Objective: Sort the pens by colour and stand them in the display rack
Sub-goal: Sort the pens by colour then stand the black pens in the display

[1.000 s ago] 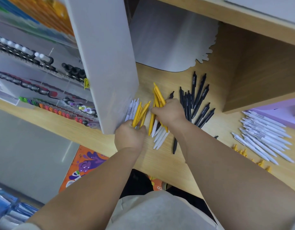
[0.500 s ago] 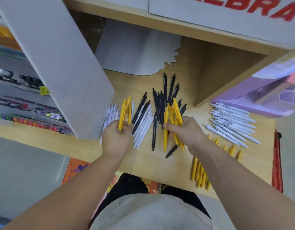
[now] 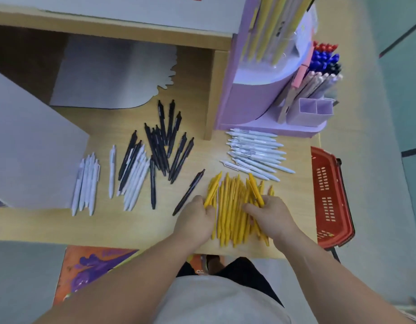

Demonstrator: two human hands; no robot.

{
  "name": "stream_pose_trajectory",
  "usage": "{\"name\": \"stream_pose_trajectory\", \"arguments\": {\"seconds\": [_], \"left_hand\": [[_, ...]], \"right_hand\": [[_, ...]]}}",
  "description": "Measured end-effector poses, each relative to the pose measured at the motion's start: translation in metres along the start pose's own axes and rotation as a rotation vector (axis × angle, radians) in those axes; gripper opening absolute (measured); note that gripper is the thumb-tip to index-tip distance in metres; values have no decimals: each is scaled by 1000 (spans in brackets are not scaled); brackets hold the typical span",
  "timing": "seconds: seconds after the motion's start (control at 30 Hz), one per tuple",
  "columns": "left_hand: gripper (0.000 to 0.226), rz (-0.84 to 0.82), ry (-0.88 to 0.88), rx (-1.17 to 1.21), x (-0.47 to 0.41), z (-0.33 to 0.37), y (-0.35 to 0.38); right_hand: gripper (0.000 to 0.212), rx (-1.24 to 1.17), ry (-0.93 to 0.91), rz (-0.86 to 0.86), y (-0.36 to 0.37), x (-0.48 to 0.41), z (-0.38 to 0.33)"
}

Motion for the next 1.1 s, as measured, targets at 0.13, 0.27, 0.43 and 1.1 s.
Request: {"name": "stream_pose_trajectory", "arguments": {"seconds": [0.13, 0.27, 0.43, 1.1], "left_hand": [[24, 74, 30, -173, 3, 7, 13], [41, 133, 111, -383, 5, 13, 10], [36, 187, 121, -355, 3, 12, 8], [40, 246, 29, -37, -2, 7, 17]], "right_hand": [[31, 195, -101, 12, -3, -11, 18], [34, 391, -243, 37, -11, -15, 22], [30, 369, -312, 89, -20, -18, 33], [40, 182, -209, 259, -17, -18, 56]]}}
Point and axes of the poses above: each hand's wrist, its own x-axis away from the middle knuckle, its own y-axis out of the palm, z = x × y, the point moved 2 cm from there along -x, towards the middle knuckle, and after that the axes turned 8 degrees about z, right-handed, at the moved point
